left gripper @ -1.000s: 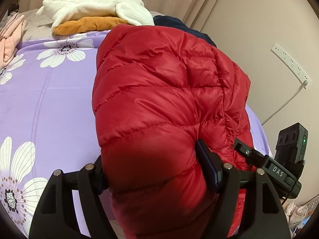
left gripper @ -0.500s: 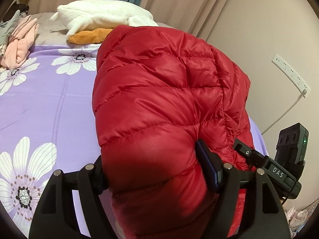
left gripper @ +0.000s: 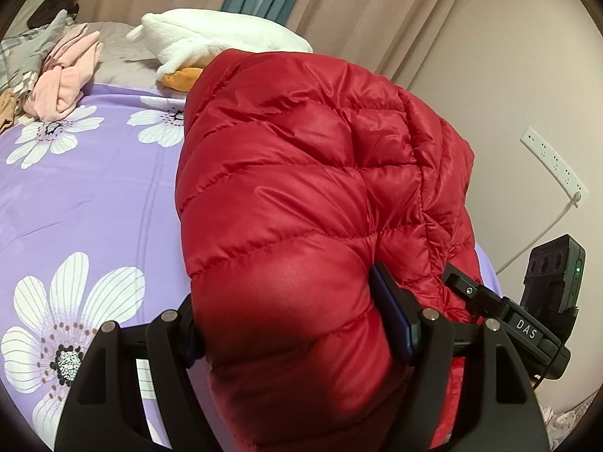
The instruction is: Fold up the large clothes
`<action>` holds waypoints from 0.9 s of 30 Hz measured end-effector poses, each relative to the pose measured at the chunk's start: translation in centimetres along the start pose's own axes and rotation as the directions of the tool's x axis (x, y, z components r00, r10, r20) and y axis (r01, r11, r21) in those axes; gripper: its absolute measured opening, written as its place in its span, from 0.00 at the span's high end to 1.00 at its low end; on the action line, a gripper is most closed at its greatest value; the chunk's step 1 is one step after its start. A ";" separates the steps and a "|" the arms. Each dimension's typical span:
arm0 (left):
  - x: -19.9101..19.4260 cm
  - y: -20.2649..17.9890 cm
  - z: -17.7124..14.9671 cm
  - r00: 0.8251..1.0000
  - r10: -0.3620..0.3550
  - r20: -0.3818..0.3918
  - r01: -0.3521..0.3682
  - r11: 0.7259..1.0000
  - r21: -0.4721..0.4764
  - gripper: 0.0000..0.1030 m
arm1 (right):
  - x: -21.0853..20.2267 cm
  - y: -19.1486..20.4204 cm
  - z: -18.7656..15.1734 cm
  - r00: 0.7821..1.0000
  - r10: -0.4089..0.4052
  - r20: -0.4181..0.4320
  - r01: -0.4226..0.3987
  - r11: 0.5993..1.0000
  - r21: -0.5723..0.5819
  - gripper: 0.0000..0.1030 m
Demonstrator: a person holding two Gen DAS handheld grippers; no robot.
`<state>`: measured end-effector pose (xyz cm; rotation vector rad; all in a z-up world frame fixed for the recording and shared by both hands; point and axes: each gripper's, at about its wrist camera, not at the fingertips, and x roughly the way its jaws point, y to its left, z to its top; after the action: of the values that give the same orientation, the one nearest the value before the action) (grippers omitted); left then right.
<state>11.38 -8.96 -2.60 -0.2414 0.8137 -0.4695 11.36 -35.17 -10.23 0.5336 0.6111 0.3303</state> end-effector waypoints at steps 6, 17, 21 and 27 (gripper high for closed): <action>-1.5 0.3 -0.7 1.000 0.004 0.016 -0.003 1.000 -0.013 0.28 | 1.0 0.6 0.5 1.000 0.012 -0.015 -0.013 1.000 -0.020 0.52; -2.5 0.6 -1.2 0.999 0.020 0.028 -0.018 0.999 -0.041 0.28 | 2.4 0.9 1.0 0.999 0.032 -0.042 -0.034 0.998 -0.056 0.52; -2.8 0.6 -1.5 0.999 0.025 0.028 -0.024 0.999 -0.048 0.28 | 2.8 1.1 1.1 0.998 0.034 -0.053 -0.037 0.997 -0.062 0.52; -3.4 0.6 -1.7 0.999 0.040 0.033 -0.037 0.997 -0.067 0.28 | 3.2 1.0 1.8 0.997 0.040 -0.064 -0.045 0.996 -0.078 0.52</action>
<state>8.24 -6.79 -1.80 -0.2943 0.8004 -0.4014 14.81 -33.59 -9.93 0.4616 0.6450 0.4110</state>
